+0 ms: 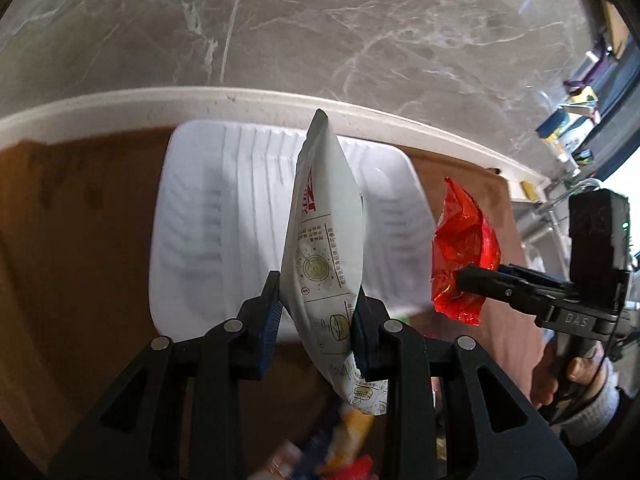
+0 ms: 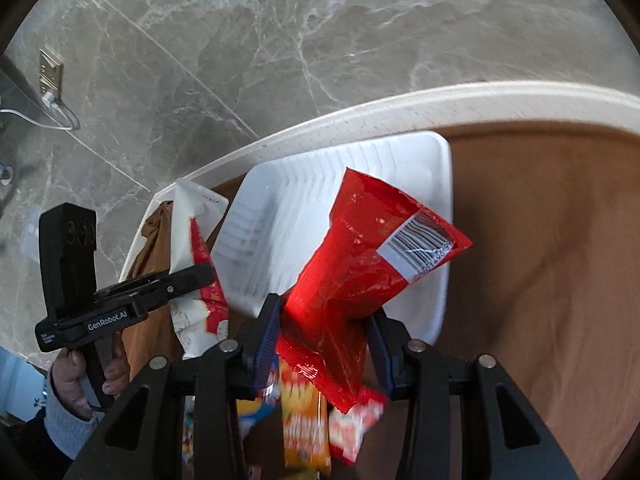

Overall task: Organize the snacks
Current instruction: 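Lower both packets into the white tray and open both tools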

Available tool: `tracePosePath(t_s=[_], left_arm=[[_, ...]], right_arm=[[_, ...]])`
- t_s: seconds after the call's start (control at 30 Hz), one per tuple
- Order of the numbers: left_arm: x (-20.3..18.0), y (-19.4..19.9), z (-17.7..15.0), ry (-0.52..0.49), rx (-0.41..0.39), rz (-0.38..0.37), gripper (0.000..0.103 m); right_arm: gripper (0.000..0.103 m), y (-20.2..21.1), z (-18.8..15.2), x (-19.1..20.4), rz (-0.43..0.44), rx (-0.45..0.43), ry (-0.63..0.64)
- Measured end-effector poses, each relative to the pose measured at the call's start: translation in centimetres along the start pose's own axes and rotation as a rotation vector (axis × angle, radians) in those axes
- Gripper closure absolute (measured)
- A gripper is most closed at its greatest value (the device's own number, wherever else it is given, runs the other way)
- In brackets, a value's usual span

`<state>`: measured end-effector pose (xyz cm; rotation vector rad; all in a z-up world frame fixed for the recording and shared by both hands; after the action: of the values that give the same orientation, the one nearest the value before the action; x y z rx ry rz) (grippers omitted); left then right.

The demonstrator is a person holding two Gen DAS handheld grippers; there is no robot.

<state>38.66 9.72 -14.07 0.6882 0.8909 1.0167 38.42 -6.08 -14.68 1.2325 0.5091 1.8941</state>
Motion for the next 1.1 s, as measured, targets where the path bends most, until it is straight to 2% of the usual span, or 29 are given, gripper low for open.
tracePosePath(t_s=[0.17, 0.3, 0.37, 0.4, 0.5, 0.7, 0.9, 1.1], left_arm=[[3.4, -3.0, 2.5, 0.0, 0.031, 0.059, 0.075], [5.0, -4.6, 3.5, -0.024, 0.057, 0.113, 0.073], [5.9, -5.2, 4.2, -0.042, 0.062, 0.161, 0.072], [6.3, -5.4, 4.4, -0.051, 0.067, 0.184, 0.072], [7.0, -5.4, 5.2, -0.07, 0.038, 0.235, 0.072], [6.8, -3.9, 6.4, -0.063, -0.034, 0.235, 0.072], [4.8, -1.3, 6.0, -0.068, -0.068, 0.227, 0.072], [0.4, 1.7, 2.5, -0.149, -0.072, 0.17, 0.072]], right_arm=[[0.058, -3.4, 1.7, -0.6, -0.053, 0.049, 0.031], [0.056, -5.2, 2.4, -1.7, -0.145, 0.073, 0.067], [0.043, -5.6, 2.7, -2.0, -0.18, 0.079, 0.081], [0.04, -5.7, 2.8, -2.1, -0.184, 0.077, 0.083], [0.036, -5.0, 3.3, -1.9, -0.214, 0.045, 0.123], [0.031, -2.2, 3.7, -0.7, -0.211, -0.031, 0.157], [0.028, 1.0, 2.5, 1.2, -0.164, -0.069, 0.172], [0.028, 4.1, -1.1, 2.4, -0.143, -0.051, 0.222]])
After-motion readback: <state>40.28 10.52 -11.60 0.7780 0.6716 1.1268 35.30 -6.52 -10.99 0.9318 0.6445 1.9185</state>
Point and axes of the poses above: each gripper's, at about its wrist camera, not at the fingertips, and y roughly against the way its jaws point, x to its left, z to its top, the point moved 10 cm from there along -y, roughly the way its jaws point, and after that the axes turned 5 degrees about -y, right-handed, at the moved point
